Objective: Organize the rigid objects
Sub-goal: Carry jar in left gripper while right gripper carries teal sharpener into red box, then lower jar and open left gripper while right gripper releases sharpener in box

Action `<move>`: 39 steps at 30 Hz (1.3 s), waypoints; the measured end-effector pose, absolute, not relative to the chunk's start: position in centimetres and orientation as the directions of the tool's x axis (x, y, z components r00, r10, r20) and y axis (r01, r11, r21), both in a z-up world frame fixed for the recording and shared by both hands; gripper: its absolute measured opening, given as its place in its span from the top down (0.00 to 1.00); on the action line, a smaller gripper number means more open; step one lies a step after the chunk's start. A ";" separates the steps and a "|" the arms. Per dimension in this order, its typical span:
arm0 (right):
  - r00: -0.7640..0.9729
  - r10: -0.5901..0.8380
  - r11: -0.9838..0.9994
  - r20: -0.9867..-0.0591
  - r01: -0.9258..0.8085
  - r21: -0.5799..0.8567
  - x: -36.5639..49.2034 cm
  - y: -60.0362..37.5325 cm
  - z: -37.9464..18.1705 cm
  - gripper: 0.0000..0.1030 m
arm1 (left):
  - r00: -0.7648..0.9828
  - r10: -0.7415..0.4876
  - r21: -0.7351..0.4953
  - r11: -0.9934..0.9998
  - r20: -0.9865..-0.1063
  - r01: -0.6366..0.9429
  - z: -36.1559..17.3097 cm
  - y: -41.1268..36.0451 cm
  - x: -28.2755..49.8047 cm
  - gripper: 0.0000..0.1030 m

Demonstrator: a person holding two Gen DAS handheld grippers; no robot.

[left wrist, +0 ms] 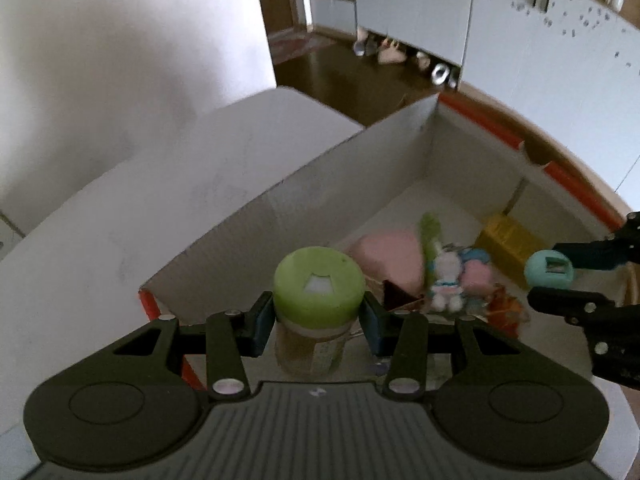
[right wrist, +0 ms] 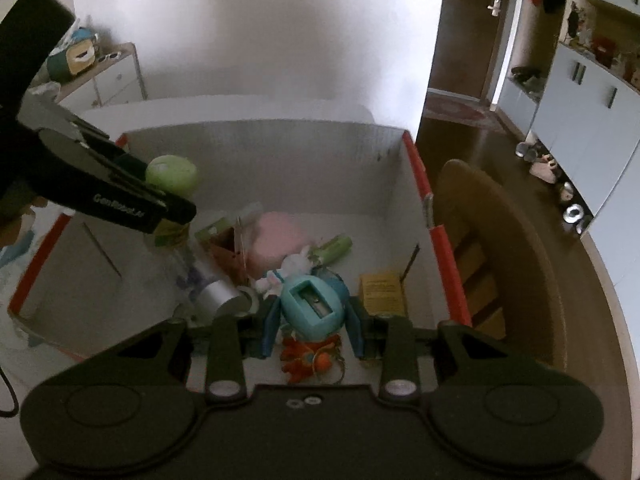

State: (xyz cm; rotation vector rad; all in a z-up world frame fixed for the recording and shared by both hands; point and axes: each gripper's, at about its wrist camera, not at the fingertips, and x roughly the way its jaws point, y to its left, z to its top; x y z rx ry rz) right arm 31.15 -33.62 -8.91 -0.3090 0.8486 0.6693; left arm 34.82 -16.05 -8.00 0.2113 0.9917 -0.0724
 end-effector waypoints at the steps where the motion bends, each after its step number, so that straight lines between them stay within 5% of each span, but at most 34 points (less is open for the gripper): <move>1: 0.467 0.419 0.750 -0.778 -0.661 0.007 31.2 -33.5 -9.1 0.67 | 0.537 0.040 0.143 0.978 -0.843 0.152 -8.3 -16.0 35.1 0.56; 19: 0.411 0.420 0.730 -0.809 -0.683 0.031 32.5 -32.9 -10.5 0.65 | 0.505 0.039 0.149 0.972 -0.862 0.180 -10.0 -18.6 38.9 0.57; 33: 0.411 0.466 0.752 -0.783 -0.651 0.106 32.2 -34.3 -9.1 0.46 | 0.479 0.066 0.161 0.974 -0.876 0.160 -10.4 -18.0 38.0 0.56; 39: 0.421 0.481 0.759 -0.769 -0.639 0.126 31.6 -34.7 -8.0 0.42 | 0.520 0.038 0.130 0.981 -0.853 0.143 -8.8 -17.5 36.4 0.44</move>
